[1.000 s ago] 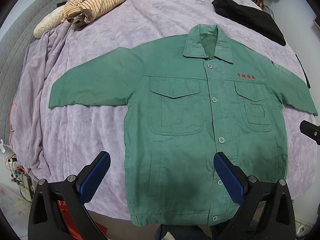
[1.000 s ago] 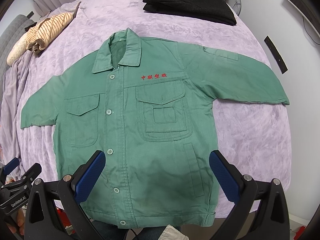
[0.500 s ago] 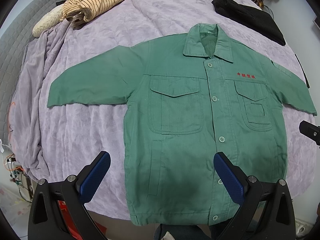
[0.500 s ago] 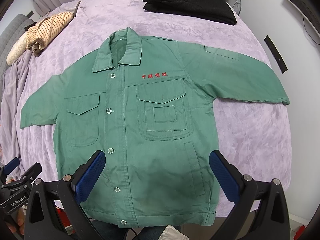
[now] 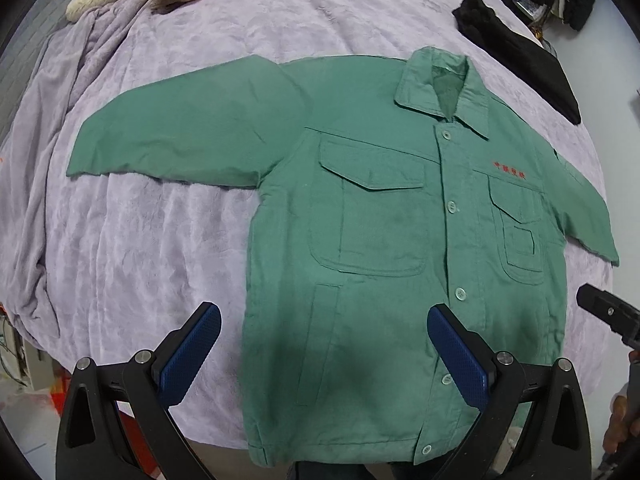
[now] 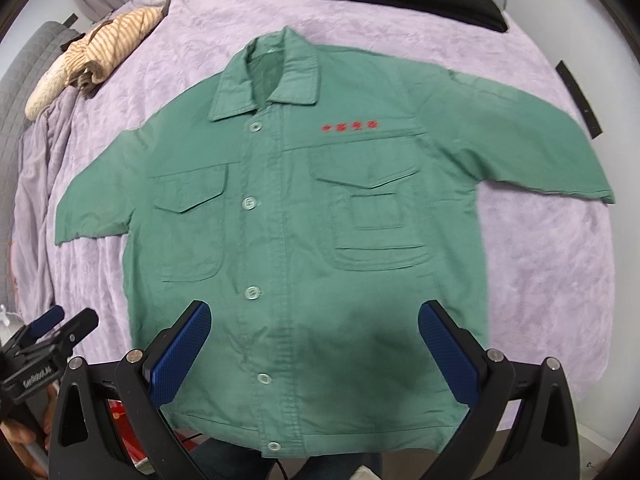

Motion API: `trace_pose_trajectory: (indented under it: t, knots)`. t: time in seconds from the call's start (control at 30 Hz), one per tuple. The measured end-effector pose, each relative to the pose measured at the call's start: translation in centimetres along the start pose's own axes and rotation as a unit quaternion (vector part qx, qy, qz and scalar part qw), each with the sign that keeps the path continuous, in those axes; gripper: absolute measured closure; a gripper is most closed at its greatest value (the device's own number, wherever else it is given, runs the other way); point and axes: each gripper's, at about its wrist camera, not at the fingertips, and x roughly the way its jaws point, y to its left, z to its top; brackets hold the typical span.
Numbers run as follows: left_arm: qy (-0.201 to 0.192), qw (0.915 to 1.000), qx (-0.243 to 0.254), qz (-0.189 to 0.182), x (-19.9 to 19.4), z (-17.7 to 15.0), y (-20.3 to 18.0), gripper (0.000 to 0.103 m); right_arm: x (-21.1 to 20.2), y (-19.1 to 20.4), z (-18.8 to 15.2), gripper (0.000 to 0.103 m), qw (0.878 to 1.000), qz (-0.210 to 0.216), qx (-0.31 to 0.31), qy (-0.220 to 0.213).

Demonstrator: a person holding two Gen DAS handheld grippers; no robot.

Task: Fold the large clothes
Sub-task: 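Grasp the green jacket's sleeve cuff with the left tool and fold it across the front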

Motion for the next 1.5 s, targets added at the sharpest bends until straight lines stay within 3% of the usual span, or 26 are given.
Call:
trace_pose_trajectory:
  t: [0.27, 0.37, 0.5, 0.57, 0.67, 0.77, 0.83, 0.9, 0.93, 0.97, 1.0, 1.03, 1.07, 1.17, 1.27, 1.37, 1.5]
  knots:
    - [-0.032, 0.9925, -0.116, -0.023, 5.6, 3.7, 12.1, 0.0, 5.9, 8.1, 0.1, 0.0, 0.996, 0.027, -0.065, 0.051]
    - [-0.053, 0.9828, -0.172, -0.04, 8.4, 5.7, 17.9, 0.0, 8.1, 10.8, 0.2, 0.0, 0.994, 0.028, -0.085, 0.069]
    - [-0.063, 0.9632, -0.249, -0.08, 12.5, 7.8, 24.2, 0.0, 11.2, 13.7, 0.3, 0.0, 0.991, 0.03, -0.101, 0.088]
    - [-0.056, 0.955, -0.27, -0.109, 14.6, 8.4, 25.8, 0.0, 12.5, 14.5, 0.4, 0.0, 0.989, 0.028, -0.105, 0.097]
    - [-0.064, 0.9519, -0.27, -0.129, 16.1, 9.3, 25.9, 0.0, 14.0, 15.3, 0.5, 0.0, 0.988, 0.025, -0.103, 0.108]
    - [-0.111, 0.9436, -0.273, -0.151, 15.6, 11.1, 27.1, 0.0, 14.6, 15.8, 0.7, 0.0, 0.988, 0.022, -0.101, 0.113]
    - [-0.135, 0.9368, -0.288, -0.145, 15.4, 12.3, 28.9, 0.0, 14.7, 16.1, 0.7, 0.0, 0.988, 0.018, -0.104, 0.113]
    - [-0.145, 0.9331, -0.302, -0.132, 15.6, 13.4, 30.5, 0.016, 14.7, 16.4, 0.8, 0.0, 0.988, 0.016, -0.106, 0.112]
    - [-0.143, 0.933, -0.305, -0.128, 15.7, 13.7, 31.1, 0.042, 14.7, 16.4, 0.8, 0.0, 0.988, 0.014, -0.106, 0.112]
    - [-0.14, 0.9338, -0.305, -0.124, 15.8, 14.0, 31.6, 0.081, 14.7, 16.5, 0.8, 0.0, 0.988, 0.013, -0.106, 0.111]
    - [-0.14, 0.933, -0.303, -0.135, 15.9, 14.1, 32.2, 0.093, 14.7, 16.4, 0.8, 0.0, 0.988, 0.012, -0.104, 0.11]
    - [-0.148, 0.9277, -0.308, -0.15, 15.6, 14.0, 32.8, 0.095, 14.7, 16.3, 0.8, 0.0, 0.989, 0.012, -0.102, 0.11]
    - [-0.157, 0.9262, -0.309, -0.149, 15.1, 14.0, 32.9, 0.095, 14.7, 16.2, 0.8, 0.0, 0.989, 0.013, -0.101, 0.11]
    - [-0.192, 0.9399, -0.255, -0.12, 12.1, 14.5, 30.5, 0.096, 14.1, 15.7, 0.7, 0.0, 0.99, 0.018, -0.098, 0.101]
    - [-0.23, 0.945, -0.191, -0.134, 7.7, 15.6, 26.4, 0.096, 13.1, 14.5, 0.7, 0.0, 0.992, 0.023, -0.094, 0.083]
    - [-0.261, 0.9455, -0.107, -0.162, 3.3, 16.7, 19.9, 0.096, 12.1, 12.5, 1.1, 0.0, 0.994, 0.035, -0.078, 0.067]
    - [-0.268, 0.9439, 0.024, -0.191, 0.4, 18.0, 7.3, 0.096, 10.5, 9.2, 1.7, 0.0, 0.997, 0.043, -0.047, 0.045]
